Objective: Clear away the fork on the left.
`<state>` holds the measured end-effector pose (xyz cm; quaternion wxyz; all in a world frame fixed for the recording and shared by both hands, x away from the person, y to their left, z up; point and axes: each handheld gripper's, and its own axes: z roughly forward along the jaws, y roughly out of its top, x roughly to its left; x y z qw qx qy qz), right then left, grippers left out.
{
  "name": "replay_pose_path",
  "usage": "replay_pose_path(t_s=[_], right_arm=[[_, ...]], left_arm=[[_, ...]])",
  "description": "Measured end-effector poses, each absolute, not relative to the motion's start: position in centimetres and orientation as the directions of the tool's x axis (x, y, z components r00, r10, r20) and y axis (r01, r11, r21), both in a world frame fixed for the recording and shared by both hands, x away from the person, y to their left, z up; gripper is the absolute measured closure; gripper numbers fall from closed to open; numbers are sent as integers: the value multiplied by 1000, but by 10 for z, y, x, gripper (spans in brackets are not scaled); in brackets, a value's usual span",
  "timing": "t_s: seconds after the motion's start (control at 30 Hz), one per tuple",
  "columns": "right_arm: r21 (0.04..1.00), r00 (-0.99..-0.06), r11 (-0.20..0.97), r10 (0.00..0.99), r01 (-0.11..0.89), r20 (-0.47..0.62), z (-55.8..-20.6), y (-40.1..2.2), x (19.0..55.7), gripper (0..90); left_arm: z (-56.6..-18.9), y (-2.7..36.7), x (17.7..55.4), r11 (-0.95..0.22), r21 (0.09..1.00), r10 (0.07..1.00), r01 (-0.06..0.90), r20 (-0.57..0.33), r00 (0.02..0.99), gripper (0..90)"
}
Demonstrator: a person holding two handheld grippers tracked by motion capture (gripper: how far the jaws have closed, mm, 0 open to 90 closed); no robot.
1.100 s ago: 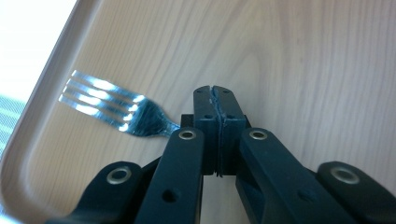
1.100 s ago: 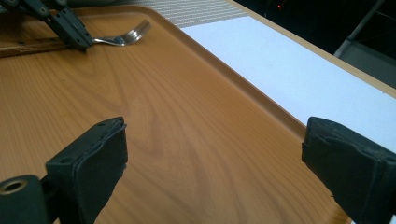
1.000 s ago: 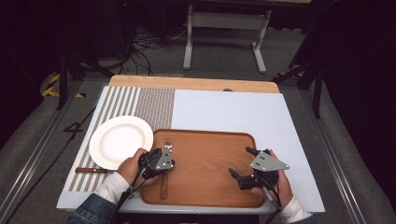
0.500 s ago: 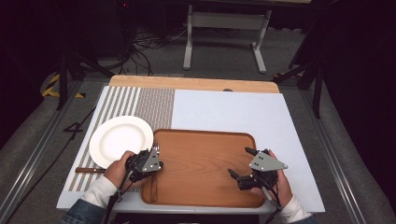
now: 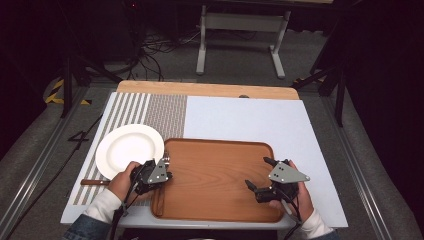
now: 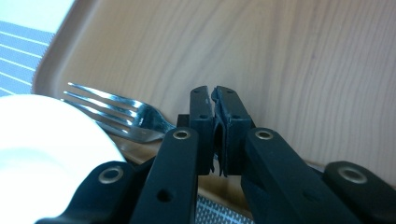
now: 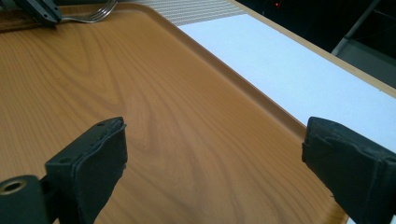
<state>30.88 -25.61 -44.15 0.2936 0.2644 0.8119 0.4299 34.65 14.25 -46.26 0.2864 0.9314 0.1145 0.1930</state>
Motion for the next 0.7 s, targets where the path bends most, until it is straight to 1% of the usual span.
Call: replay_pose_path(t_s=[0.07, 0.23, 0.33, 0.37, 0.4, 0.6, 0.63, 0.7], right_arm=[[855, -686, 489, 683, 174, -251, -441, -256, 309, 73], [862, -697, 486, 669, 147, -259, -440, -256, 306, 72], [865, -694, 481, 671, 139, -262, -439, -257, 305, 72], [868, -691, 478, 674, 136, -262, -438, -257, 305, 72], [869, -688, 476, 676, 135, -263, -438, -258, 305, 72], [883, -672, 453, 694, 127, -259, -436, -263, 303, 72], [882, -669, 452, 697, 131, -258, -436, -264, 303, 72], [882, -665, 453, 700, 131, -261, -436, -265, 302, 72]], left_arm=[[-461, 143, 346, -806, 585, 328, 91, 312, 892, 857], [-455, 147, 344, -763, 640, 364, 88, 315, 877, 838], [-450, 149, 341, -747, 664, 357, 35, 356, 863, 799], [-449, 150, 339, -739, 673, 362, 34, 354, 862, 795], [-447, 150, 339, -730, 684, 356, 10, 368, 859, 779], [-440, 157, 334, -658, 751, 361, -57, 381, 851, 645], [-439, 159, 334, -640, 766, 371, -57, 374, 850, 615], [-438, 162, 333, -619, 784, 396, -46, 362, 844, 523]])
